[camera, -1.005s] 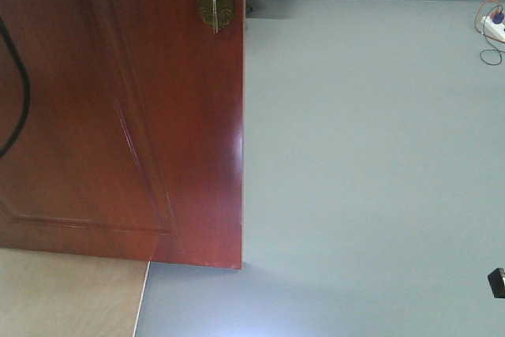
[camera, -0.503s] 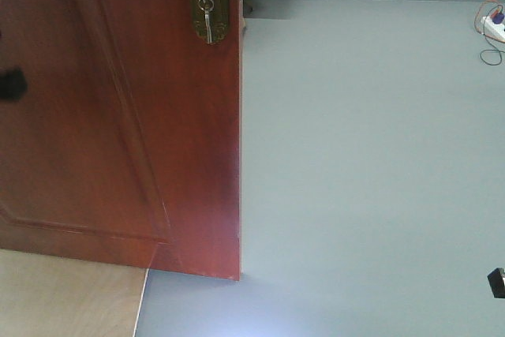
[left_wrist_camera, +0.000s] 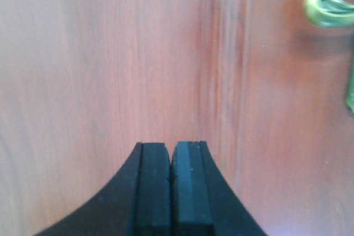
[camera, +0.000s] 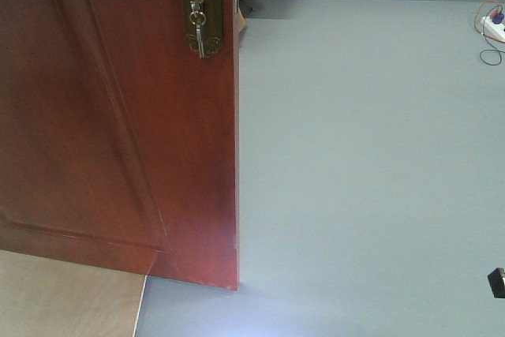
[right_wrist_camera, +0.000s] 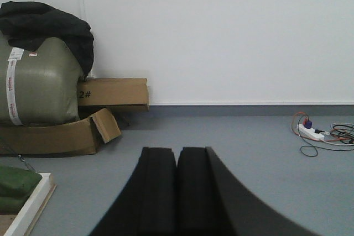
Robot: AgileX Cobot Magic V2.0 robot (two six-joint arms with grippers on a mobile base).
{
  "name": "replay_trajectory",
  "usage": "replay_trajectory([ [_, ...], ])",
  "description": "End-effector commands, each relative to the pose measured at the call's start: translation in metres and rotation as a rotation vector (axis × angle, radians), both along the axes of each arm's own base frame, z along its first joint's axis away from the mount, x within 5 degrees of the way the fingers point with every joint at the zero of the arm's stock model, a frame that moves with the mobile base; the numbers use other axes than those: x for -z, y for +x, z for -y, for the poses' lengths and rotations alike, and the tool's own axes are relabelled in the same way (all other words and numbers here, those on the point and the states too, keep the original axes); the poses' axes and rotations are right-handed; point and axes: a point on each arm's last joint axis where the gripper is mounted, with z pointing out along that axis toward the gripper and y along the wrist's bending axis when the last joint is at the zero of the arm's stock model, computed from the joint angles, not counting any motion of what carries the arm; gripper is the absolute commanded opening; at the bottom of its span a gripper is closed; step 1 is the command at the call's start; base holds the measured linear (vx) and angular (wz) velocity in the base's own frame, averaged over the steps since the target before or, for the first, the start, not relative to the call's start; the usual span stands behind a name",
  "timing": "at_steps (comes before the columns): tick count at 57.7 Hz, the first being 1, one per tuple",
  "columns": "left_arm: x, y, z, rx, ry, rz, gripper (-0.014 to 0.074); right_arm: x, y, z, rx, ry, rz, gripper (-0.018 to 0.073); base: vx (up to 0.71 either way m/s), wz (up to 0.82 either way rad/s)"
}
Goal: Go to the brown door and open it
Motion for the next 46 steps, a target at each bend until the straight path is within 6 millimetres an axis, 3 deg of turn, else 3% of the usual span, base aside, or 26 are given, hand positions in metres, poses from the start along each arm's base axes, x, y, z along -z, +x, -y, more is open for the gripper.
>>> replay_trajectory([
  [1,0.001,-0.006,-0.001,-0.004,-0.005,0.078,-0.0003,-0.006,-0.001,0.0,0.005,-0.017,0.084,0.0,0.0,0.0],
  [10,0.026,-0.016,-0.001,0.002,-0.006,0.069,-0.0003,-0.006,-0.001,0.0,0.005,-0.017,0.084,0.0,0.0,0.0],
  [46,0.032,-0.021,0.0,0.015,-0.003,0.026,-0.0003,-0.006,-0.001,0.0,0.005,-0.017,0.083,0.0,0.0,0.0],
])
